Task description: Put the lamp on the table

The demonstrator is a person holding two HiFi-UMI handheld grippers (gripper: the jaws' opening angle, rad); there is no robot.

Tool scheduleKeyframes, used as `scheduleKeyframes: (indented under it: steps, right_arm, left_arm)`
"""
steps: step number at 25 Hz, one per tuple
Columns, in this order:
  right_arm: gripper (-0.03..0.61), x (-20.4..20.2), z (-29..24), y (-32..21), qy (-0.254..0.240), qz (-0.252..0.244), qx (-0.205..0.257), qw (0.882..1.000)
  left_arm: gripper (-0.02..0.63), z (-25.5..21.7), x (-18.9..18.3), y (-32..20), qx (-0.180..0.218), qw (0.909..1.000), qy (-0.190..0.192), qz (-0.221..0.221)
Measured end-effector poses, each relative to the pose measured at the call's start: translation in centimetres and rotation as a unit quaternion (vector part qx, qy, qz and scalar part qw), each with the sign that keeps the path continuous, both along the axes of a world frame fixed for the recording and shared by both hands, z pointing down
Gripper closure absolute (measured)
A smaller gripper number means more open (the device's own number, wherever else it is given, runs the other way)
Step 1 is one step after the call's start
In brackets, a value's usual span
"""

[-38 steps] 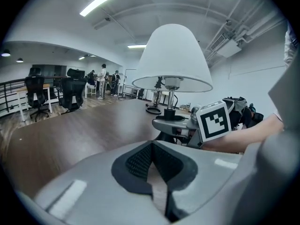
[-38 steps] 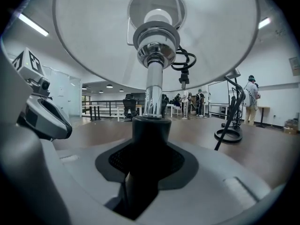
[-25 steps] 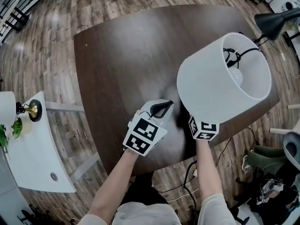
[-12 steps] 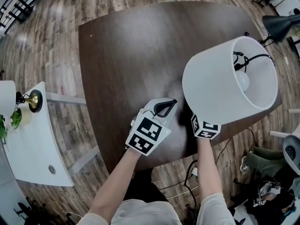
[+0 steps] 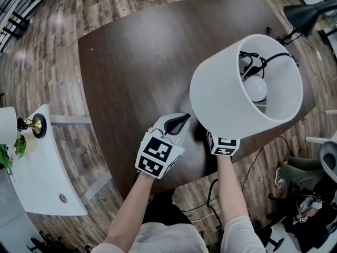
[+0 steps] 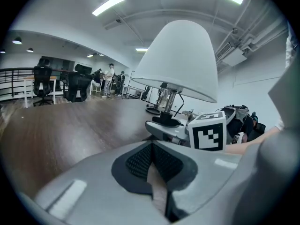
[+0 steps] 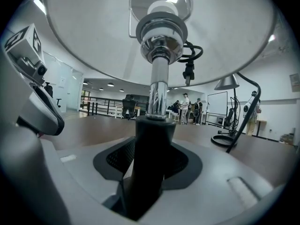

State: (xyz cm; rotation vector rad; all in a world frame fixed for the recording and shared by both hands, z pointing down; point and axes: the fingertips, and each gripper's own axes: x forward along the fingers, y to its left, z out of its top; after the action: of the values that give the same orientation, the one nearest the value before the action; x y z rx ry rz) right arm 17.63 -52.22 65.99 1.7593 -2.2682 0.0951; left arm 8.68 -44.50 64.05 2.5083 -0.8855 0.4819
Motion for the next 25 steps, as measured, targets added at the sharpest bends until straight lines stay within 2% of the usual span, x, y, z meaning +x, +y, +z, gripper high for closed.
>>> scheduleKeyframes:
  steps: [10, 25]
  right_arm:
    - [0.381, 1.5, 0.2, 2.7, 0.006, 0.021, -0.005, 1.0]
    - [0.399, 2.2, -0.9, 11.1, -0.016, 0.048, -0.017, 0.999]
  left_arm:
    - [0.614, -0.7, -0.6, 2.0, 0.004, 1.0, -0.006, -0.005]
    - [0.614, -3.8, -0.6, 8.4, 0.031, 0.9995, -0.002, -0.01]
